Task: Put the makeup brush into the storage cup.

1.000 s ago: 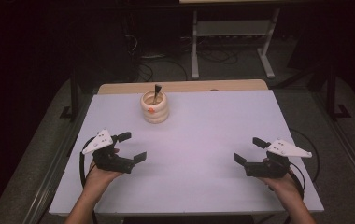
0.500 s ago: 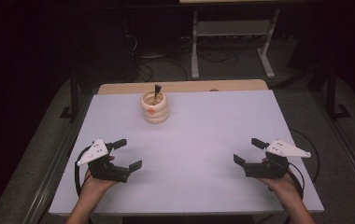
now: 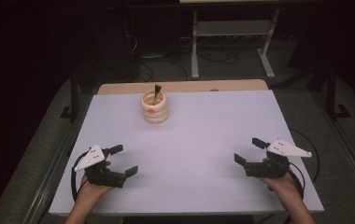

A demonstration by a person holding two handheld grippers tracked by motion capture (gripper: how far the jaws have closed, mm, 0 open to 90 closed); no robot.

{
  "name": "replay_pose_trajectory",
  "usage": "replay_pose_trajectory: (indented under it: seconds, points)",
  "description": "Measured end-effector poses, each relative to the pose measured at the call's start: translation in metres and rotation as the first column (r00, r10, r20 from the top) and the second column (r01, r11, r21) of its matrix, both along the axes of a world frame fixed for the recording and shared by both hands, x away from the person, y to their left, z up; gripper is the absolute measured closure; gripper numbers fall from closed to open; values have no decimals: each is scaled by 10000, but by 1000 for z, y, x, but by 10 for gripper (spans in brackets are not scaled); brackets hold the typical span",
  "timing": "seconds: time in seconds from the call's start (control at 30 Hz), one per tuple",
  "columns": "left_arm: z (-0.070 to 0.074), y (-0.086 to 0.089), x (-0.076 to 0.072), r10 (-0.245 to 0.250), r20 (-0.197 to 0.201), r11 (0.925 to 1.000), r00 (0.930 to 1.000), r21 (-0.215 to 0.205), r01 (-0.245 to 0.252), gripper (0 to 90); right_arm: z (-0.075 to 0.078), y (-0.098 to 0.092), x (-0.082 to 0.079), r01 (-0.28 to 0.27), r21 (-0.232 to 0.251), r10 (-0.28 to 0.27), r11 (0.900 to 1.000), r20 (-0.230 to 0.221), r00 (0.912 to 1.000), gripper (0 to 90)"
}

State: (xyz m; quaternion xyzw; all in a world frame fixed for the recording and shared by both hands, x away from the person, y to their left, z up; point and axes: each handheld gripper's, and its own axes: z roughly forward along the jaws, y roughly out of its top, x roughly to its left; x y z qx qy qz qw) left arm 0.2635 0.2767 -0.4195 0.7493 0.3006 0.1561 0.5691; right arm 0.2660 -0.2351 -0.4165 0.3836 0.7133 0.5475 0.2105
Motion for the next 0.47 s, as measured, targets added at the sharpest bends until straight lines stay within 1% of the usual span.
replay_pose_trajectory:
  seconds: [0.07,0.13,0.3,0.33,0.43,0.47]
  points:
    - [-1,1,-1,5,-31,10000,10000,-73,-5,0,0,0,0,-17,-13,17,10000,-35,10000,59]
    - [-2,2,0,-103,-34,9999,9999,24,104,0,-1,0,0,-35,-34,35,10000,-33,10000,59]
    - [-3,0,1,-178,-97,9998,9998,-118,176,0,-1,-1,0,-9,-88,8,10000,-48,10000,59]
    - [-3,0,1,-212,-66,9998,9998,-12,212,0,-1,-1,0,-7,-97,7,10000,-42,10000,60]
    - [-3,0,1,-291,-56,9996,9996,6,291,0,-2,-1,0,-42,-146,42,9999,-40,10000,60]
    - [-3,-1,1,-279,-63,9996,9996,-47,278,0,-2,-1,0,-44,-143,43,9999,-64,10000,60]
